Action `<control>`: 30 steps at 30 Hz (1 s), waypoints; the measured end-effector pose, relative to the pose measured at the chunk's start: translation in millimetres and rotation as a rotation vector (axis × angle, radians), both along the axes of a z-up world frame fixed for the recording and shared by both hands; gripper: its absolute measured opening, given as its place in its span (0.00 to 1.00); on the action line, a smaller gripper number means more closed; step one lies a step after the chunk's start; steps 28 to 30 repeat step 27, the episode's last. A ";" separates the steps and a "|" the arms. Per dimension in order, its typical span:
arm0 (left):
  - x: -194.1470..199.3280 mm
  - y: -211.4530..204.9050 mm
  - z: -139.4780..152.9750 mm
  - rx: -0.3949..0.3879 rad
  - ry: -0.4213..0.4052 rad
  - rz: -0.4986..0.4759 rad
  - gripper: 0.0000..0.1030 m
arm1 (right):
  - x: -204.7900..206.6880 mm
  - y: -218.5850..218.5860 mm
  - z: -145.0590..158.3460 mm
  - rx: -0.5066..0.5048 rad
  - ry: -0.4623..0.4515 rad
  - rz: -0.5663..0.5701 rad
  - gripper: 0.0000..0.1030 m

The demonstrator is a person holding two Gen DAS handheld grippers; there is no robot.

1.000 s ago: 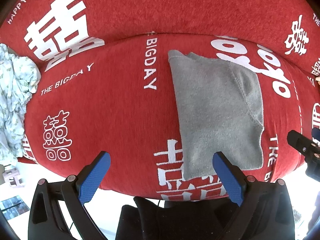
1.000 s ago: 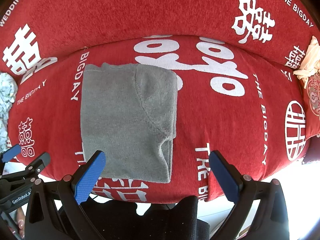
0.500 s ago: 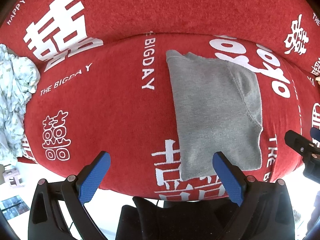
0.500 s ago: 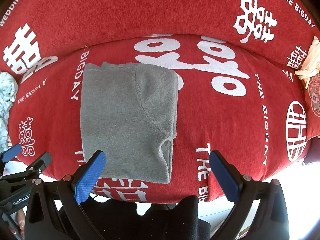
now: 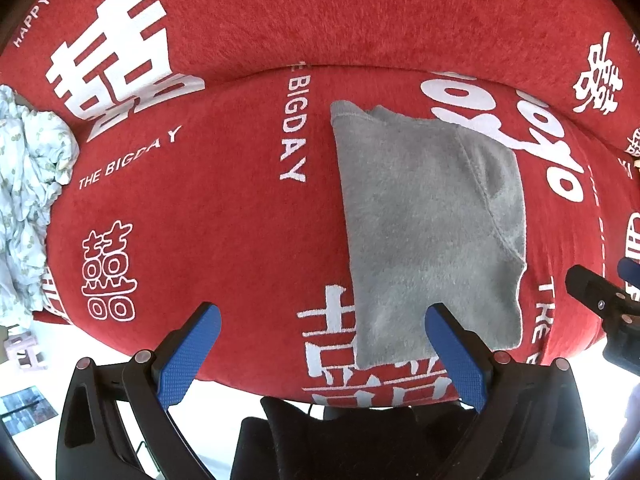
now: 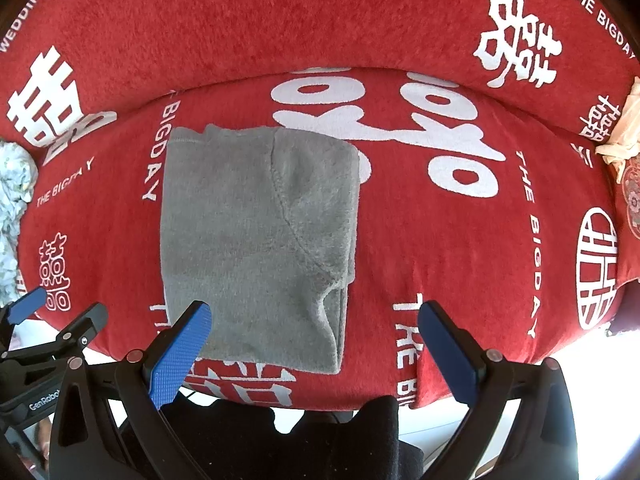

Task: Fold small clothes

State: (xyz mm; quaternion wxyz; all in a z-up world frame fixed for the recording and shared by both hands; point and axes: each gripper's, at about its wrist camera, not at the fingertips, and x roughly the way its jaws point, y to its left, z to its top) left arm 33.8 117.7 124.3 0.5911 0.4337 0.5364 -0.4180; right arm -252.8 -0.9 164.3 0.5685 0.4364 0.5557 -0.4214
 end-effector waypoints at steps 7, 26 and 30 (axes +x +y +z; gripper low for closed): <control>-3.2 -6.1 -19.0 0.022 0.002 0.032 0.99 | 0.7 -5.4 -23.7 0.037 -0.007 0.026 1.00; -13.6 -24.7 -55.2 0.011 -0.010 0.116 0.99 | -7.3 -28.7 -74.3 0.107 -0.031 0.113 1.00; -12.7 -24.9 -56.0 0.012 -0.010 0.117 0.99 | -8.0 -29.8 -75.5 0.106 -0.024 0.113 1.00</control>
